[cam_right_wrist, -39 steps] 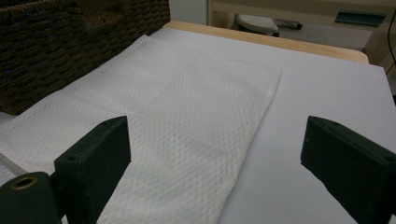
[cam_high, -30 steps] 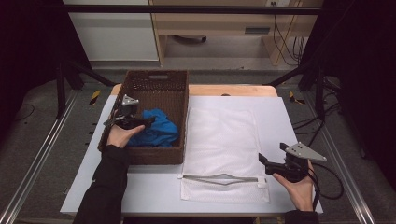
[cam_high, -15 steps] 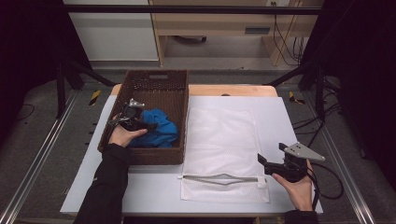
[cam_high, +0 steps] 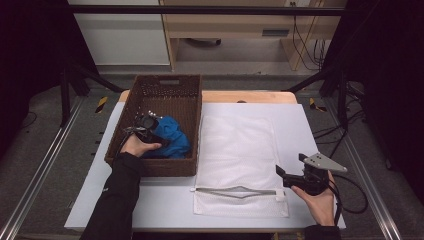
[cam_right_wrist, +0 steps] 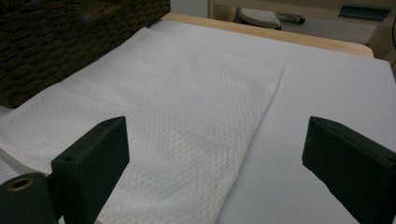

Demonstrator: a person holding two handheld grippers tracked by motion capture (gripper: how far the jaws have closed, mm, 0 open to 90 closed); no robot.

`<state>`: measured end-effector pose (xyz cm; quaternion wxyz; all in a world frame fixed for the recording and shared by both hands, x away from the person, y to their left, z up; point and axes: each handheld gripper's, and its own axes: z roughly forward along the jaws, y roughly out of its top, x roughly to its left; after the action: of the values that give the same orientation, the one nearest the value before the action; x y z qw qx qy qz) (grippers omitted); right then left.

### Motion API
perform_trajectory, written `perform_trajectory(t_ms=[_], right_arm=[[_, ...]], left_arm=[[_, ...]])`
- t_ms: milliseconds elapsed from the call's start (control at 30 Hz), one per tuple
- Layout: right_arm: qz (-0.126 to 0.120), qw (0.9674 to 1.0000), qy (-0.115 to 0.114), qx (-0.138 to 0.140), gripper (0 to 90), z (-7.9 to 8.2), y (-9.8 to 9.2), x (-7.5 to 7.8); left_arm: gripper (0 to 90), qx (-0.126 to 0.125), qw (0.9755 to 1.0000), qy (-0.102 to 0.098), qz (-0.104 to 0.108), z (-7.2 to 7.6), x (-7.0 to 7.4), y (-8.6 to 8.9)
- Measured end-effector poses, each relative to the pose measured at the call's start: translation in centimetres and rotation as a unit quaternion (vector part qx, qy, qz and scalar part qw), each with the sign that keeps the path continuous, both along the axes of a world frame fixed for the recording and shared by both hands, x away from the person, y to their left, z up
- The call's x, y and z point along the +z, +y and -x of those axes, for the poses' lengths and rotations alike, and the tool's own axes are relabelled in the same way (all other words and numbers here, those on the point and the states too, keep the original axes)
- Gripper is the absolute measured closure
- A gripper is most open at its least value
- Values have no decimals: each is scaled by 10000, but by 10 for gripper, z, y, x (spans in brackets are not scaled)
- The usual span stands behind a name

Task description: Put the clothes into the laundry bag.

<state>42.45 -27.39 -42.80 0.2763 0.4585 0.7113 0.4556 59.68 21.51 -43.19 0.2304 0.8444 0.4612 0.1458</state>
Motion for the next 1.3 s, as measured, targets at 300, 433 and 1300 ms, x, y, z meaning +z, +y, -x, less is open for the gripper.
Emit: perform_trajectory(t_ms=[300,433,1300], right_arm=[[-7,10000,-14,-13,78,1,-1,1],[-3,10000,2,-15,78,1,-1,1],[-6,10000,-34,-39,79,1,-2,1]], left_arm=[[477,-90,9996,272,20,1,1,-1],[664,-138,9989,442,104,1,1,0],[750,147,9878,-1102,1087,21,35,15]])
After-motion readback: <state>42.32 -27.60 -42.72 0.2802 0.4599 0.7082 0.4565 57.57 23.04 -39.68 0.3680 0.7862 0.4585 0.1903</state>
